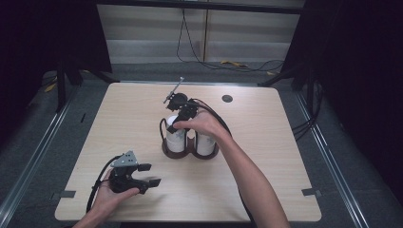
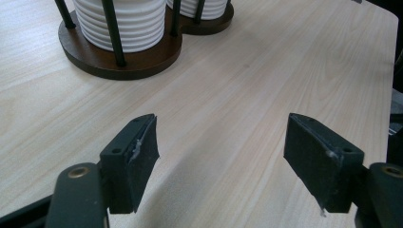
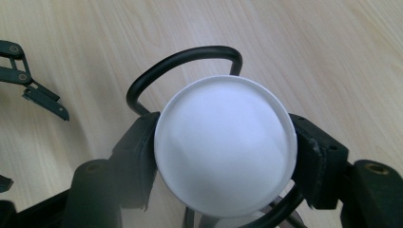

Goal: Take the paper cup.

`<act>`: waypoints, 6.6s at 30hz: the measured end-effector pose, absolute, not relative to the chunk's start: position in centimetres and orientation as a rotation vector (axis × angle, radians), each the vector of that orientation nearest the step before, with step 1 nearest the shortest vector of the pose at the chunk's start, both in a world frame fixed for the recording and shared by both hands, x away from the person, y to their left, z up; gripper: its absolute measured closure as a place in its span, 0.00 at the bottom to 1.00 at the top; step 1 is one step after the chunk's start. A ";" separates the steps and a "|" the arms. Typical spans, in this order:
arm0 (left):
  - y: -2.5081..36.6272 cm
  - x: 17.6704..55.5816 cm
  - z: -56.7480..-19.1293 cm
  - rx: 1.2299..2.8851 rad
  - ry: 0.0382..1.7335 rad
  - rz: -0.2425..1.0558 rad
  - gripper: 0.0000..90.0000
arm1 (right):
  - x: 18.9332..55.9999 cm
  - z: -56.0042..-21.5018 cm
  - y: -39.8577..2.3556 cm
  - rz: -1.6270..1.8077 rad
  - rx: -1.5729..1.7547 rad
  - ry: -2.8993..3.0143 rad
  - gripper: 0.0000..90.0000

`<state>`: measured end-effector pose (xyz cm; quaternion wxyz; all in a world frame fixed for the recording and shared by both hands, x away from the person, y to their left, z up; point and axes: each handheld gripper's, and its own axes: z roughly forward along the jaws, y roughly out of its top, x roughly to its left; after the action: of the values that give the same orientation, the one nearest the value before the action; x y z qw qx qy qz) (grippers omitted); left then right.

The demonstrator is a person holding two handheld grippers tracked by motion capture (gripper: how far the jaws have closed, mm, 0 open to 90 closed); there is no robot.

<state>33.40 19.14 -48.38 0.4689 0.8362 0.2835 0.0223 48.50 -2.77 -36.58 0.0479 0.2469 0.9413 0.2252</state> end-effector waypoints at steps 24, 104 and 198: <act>19.2 33.5 -48.4 2.052 0.703 0.036 0.31 | 47.9 -35.7 -3.5 0.770 0.760 2.836 0.37; 19.2 33.6 -48.6 2.050 0.708 0.015 0.34 | 47.1 -34.7 -5.0 0.935 0.744 2.783 0.42; 17.0 35.8 -43.5 1.888 0.650 0.044 0.19 | 39.0 -31.6 -13.8 1.494 0.799 2.481 0.42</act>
<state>35.83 16.98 -43.45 0.5416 0.7946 0.2738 0.0184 39.03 -13.77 -31.56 0.0685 0.2654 0.8239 0.4960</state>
